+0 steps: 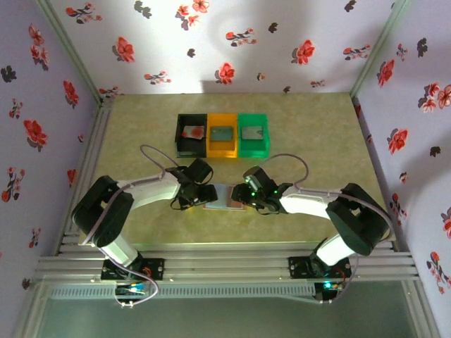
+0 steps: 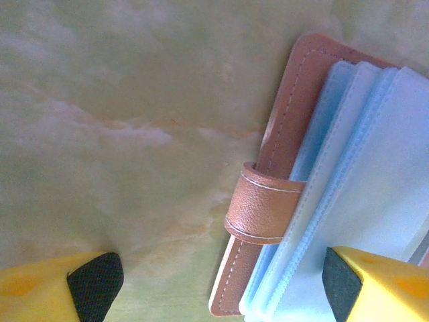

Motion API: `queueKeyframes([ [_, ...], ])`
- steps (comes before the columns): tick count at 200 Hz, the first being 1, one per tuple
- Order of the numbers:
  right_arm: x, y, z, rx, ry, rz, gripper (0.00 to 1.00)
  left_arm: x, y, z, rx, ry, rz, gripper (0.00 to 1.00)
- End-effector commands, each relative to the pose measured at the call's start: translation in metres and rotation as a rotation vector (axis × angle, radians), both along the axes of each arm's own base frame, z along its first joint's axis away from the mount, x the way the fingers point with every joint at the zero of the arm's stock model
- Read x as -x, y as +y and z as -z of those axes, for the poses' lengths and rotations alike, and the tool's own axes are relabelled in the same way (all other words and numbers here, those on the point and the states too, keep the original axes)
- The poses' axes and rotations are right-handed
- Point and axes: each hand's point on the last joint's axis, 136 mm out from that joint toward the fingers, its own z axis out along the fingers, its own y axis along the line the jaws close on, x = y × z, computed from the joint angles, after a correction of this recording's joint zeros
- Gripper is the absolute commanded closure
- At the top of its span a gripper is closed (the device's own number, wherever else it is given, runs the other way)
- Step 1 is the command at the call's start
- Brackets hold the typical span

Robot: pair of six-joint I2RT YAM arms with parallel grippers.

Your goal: Take the credit cards out of the card holder

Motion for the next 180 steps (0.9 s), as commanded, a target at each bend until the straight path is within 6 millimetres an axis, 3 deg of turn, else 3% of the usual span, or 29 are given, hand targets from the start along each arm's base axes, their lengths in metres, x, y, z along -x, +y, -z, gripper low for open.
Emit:
queueKeyframes([
  [1, -0.007, 0.010, -0.004, -0.014, -0.016, 0.006, 0.53, 0.038, 0.001, 0.057, -0.010, 0.160, 0.011, 0.16],
  [60, -0.010, 0.013, -0.008, -0.032, -0.028, 0.003, 0.63, 0.044, -0.005, 0.068, 0.011, 0.176, 0.020, 0.16],
  [113, -0.009, 0.017, -0.005, -0.031, -0.014, -0.007, 0.66, 0.047, -0.006, 0.074, 0.022, 0.181, 0.021, 0.17],
  [133, -0.010, 0.021, -0.008, -0.051, -0.020, -0.019, 0.73, 0.049, -0.006, 0.077, 0.026, 0.186, 0.020, 0.17],
  [167, -0.012, 0.025, -0.013, -0.066, -0.035, -0.032, 0.73, 0.048, -0.008, 0.078, 0.033, 0.187, 0.026, 0.17],
  [180, -0.011, 0.017, -0.009, -0.008, -0.028, -0.024, 0.72, 0.049, -0.007, 0.079, 0.031, 0.190, 0.025, 0.17],
])
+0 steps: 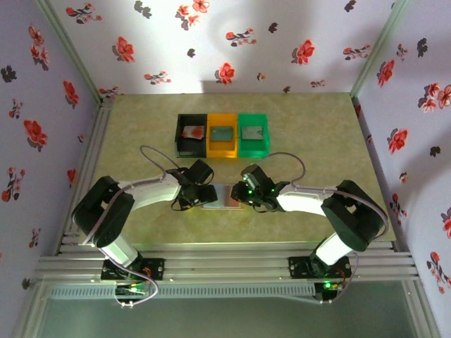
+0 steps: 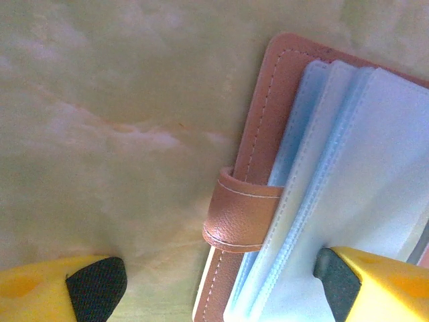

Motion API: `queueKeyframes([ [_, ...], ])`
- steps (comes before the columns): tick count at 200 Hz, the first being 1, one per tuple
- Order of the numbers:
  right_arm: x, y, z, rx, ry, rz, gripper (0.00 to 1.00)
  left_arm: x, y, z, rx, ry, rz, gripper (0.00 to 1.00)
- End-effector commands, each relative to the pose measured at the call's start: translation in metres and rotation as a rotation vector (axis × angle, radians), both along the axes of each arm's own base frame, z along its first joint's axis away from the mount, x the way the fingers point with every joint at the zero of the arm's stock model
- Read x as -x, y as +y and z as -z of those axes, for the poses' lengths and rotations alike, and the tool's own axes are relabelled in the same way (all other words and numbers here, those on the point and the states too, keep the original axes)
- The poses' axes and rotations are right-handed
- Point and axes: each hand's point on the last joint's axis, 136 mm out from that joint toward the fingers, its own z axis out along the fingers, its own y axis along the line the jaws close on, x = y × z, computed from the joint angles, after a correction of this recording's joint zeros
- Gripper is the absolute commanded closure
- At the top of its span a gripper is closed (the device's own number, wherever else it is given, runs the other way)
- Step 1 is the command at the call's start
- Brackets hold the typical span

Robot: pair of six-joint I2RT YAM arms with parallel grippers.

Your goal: Take the credit cards out of the card holder

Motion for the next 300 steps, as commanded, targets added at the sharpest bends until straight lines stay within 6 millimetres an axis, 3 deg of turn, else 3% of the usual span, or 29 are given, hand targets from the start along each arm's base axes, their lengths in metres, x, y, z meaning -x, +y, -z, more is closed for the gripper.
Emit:
queueKeyframes([
  [1, -0.004, 0.001, -0.003, 0.042, -0.017, -0.006, 0.72, 0.048, -0.008, 0.075, 0.045, 0.205, 0.040, 0.17],
  [122, -0.002, -0.009, 0.012, 0.148, -0.006, -0.014, 0.69, 0.051, -0.008, 0.079, 0.052, 0.209, 0.041, 0.17],
  [193, -0.006, -0.012, -0.008, 0.149, -0.066, -0.014, 0.69, 0.051, -0.009, 0.081, 0.056, 0.213, 0.044, 0.17],
  [240, -0.002, -0.001, 0.005, 0.121, -0.015, -0.035, 0.70, 0.051, -0.009, 0.081, 0.063, 0.211, 0.044, 0.16],
  [300, 0.000, -0.007, 0.018, 0.161, 0.007, -0.028, 0.71, 0.052, -0.011, 0.083, 0.069, 0.214, 0.050, 0.17],
])
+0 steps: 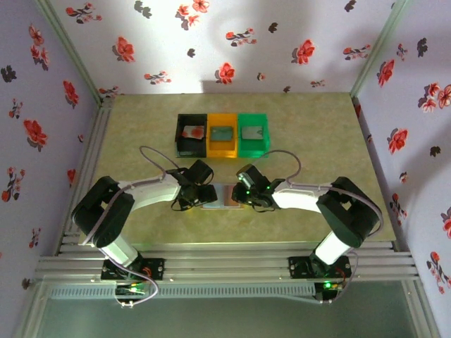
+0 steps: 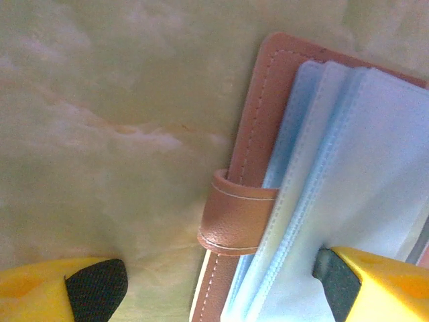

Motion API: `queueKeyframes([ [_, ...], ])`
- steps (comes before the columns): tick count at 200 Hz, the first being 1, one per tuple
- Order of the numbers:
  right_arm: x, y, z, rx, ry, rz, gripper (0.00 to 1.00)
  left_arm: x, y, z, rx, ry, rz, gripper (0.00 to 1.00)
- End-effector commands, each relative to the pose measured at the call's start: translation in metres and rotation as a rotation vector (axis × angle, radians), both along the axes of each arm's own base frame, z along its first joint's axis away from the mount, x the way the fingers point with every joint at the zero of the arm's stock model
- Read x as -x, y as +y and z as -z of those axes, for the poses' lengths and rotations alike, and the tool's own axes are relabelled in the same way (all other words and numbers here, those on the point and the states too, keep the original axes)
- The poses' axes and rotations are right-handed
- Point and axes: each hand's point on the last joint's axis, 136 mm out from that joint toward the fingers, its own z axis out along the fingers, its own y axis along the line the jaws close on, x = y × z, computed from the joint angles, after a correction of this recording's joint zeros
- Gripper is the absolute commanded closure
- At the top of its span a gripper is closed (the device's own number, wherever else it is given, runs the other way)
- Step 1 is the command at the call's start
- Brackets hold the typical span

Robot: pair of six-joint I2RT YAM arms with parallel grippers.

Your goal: Take the credit cards out of the card holder

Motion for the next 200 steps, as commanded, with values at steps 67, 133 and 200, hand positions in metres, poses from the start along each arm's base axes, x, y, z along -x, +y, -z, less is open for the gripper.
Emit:
queueKeyframes([
  [67, 0.001, 0.017, -0.008, -0.065, -0.010, -0.036, 0.83, 0.052, -0.013, 0.084, 0.075, 0.220, 0.063, 0.17],
  [133, 0.001, 0.026, -0.013, -0.117, -0.026, -0.055, 0.84, 0.052, -0.014, 0.084, 0.084, 0.218, 0.065, 0.17],
  [200, -0.001, 0.038, -0.031, -0.194, -0.051, -0.074, 0.88, 0.050, -0.015, 0.079, 0.111, 0.201, 0.058, 0.17],
])
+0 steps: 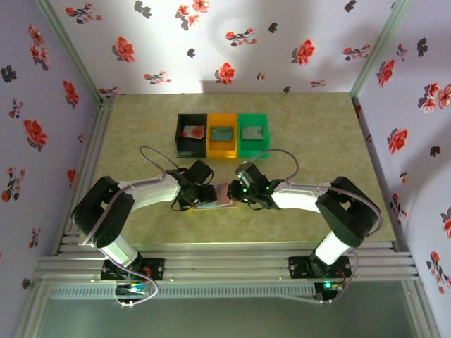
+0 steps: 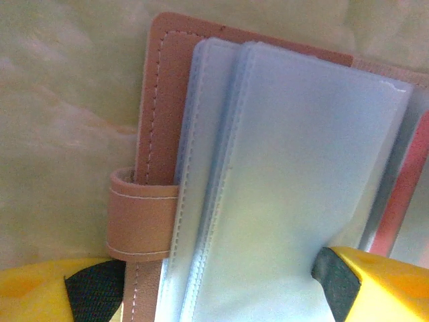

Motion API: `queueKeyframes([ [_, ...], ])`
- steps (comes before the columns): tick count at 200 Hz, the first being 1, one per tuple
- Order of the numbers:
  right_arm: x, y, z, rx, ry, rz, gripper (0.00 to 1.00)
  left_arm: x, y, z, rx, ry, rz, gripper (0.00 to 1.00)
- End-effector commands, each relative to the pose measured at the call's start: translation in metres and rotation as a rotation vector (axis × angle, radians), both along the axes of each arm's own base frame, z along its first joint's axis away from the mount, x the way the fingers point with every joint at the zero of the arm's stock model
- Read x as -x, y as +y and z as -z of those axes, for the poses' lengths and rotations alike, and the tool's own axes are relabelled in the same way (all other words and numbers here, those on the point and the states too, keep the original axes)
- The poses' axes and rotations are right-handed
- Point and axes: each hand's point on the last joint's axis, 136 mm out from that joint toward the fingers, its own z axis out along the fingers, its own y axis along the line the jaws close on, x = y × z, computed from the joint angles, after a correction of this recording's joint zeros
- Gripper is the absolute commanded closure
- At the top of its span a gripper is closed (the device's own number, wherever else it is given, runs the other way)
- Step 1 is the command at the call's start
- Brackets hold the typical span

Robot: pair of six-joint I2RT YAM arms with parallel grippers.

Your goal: Take the credit cards out of the card holder

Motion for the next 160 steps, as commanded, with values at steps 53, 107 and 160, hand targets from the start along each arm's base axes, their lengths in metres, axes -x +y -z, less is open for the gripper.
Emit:
queueKeyframes([
  [53, 0.003, 0.019, -0.023, -0.098, -0.025, -0.045, 0.90, 0.025, -0.007, 0.020, 0.289, 0.033, -0.005, 0.16],
  [107, 0.003, 0.030, -0.034, -0.127, -0.044, -0.069, 0.90, 0.011, 0.012, -0.026, 0.354, -0.101, -0.040, 0.14],
  [160, 0.006, 0.047, -0.046, -0.165, -0.066, -0.111, 0.90, 0.011, 0.016, -0.027, 0.395, -0.117, -0.072, 0.15],
])
